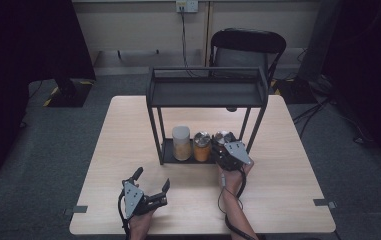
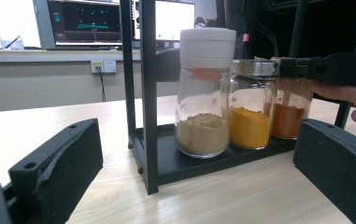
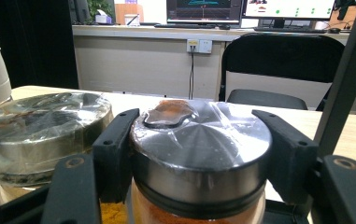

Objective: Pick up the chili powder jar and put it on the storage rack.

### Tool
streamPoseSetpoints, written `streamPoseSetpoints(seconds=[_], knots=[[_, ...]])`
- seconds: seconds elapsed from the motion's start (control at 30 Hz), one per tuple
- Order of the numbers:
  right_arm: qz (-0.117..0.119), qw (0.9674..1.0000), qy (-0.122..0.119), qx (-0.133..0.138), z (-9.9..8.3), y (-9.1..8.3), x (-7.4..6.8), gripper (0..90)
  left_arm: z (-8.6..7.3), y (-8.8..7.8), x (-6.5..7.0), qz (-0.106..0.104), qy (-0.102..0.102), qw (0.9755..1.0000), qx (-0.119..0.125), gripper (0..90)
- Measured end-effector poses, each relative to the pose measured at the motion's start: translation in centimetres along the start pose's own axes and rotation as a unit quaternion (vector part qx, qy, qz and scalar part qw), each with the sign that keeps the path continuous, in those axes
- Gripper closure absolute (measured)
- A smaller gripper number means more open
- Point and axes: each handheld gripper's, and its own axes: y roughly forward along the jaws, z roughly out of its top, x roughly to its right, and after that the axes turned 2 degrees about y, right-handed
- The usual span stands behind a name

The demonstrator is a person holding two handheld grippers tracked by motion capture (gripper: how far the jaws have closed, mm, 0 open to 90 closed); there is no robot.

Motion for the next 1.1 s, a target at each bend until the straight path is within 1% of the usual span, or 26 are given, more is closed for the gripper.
streamPoseSetpoints(seconds=[0.23, 0.27, 0.3, 0.4, 0.47, 0.57, 0.63, 0.77, 0.87, 1.1], knots=[[0.004, 1.0, 0.004, 0.002, -0.08, -0.02, 0.22, 33.5, 0.01, 0.0, -0.01, 0.0, 0.0, 1.0, 0.0, 0.9], [0.007, 0.9999, 0.004, 0.01, -0.33, -0.05, 0.32, 31.0, 0.01, 0.0, 0.0, 0.0, 0.0, 1.0, 0.0, 0.9], [0.007, 0.9998, 0.003, 0.018, -0.48, -0.13, 0.34, 30.5, 0.01, 0.01, 0.0, 0.0, 0.0, 1.0, 0.0, 0.9], [0.013, 0.9995, 0.008, 0.028, -0.42, -0.23, 0.54, 26.7, 0.03, 0.02, 0.01, 0.0, 0.002, 1.0, -0.001, 0.9], [0.012, 0.9993, 0.009, 0.033, -0.35, -0.26, 0.51, 25.1, 0.02, 0.01, 0.0, 0.0, 0.0, 1.0, 0.0, 0.9], [0.011, 0.9994, 0.008, 0.033, -0.27, -0.19, 0.49, 22.6, 0.02, 0.02, 0.01, 0.0, 0.001, 1.0, -0.001, 0.9], [0.012, 0.9993, 0.013, 0.032, -0.31, -0.16, 0.64, 20.5, 0.03, 0.02, 0.01, 0.0, 0.001, 1.0, -0.001, 0.9], [0.016, 0.9993, 0.013, 0.032, -0.4, -0.16, 0.78, 19.6, 0.03, 0.02, 0.0, 0.0, 0.001, 1.0, -0.001, 0.9], [0.019, 0.9991, 0.016, 0.035, -0.45, -0.17, 0.86, 18.0, 0.02, 0.01, -0.02, -0.001, 0.0, 1.0, -0.001, 0.9], [0.012, 0.9992, 0.012, 0.035, -0.31, -0.14, 0.34, 14.6, 0.02, 0.01, -0.01, -0.001, 0.0, 1.0, -0.001, 0.9]])
